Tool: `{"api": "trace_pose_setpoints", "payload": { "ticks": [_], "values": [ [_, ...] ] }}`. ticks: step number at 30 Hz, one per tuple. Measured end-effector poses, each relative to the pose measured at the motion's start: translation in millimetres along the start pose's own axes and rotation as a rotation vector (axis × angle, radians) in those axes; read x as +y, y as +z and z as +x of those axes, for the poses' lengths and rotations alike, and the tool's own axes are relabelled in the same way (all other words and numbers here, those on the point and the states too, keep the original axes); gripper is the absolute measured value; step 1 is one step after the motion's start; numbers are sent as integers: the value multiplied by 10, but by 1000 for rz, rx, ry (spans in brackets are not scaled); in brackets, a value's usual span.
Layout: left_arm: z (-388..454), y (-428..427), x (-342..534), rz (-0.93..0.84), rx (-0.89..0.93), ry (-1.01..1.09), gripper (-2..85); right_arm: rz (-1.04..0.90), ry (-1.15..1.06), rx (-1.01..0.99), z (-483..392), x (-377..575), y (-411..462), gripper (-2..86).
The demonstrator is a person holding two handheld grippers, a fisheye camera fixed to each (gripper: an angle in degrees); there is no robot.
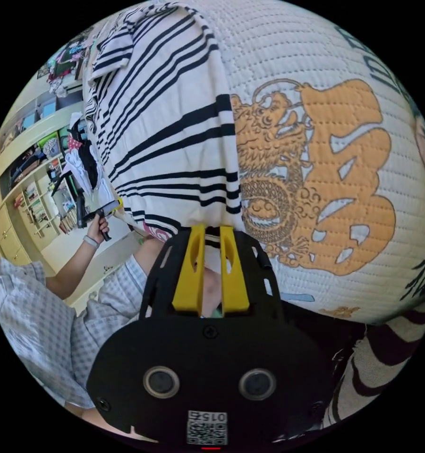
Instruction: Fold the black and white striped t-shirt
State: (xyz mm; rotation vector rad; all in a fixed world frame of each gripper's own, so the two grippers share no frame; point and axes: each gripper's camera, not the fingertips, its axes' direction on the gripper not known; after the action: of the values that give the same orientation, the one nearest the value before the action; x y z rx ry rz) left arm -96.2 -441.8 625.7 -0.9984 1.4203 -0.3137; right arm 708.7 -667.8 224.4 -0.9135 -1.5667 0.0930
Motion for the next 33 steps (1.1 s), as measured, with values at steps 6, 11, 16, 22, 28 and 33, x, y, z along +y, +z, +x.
{"api": "trace_pose_setpoints", "payload": {
  "ticks": [6,11,16,22,28,33],
  "values": [
    [115,-60,37,17,103,68,-5,-3,-65,119,-77,219,-150,-5],
    [261,-114,135,41,83,116,-5,-1,-54,109,-83,462,-243,-7],
    [440,58,205,55,35,97,-4,-32,-24,154,-159,580,-35,-7],
    [575,208,165,83,39,0,-1,0,-37,193,-329,631,-25,5],
    [984,-293,135,342,59,-33,10,243,-206,427,-995,596,-554,64],
    [2060,-335,-872,446,344,233,57,357,-508,484,-1730,-4,-579,80]
  ]
}}
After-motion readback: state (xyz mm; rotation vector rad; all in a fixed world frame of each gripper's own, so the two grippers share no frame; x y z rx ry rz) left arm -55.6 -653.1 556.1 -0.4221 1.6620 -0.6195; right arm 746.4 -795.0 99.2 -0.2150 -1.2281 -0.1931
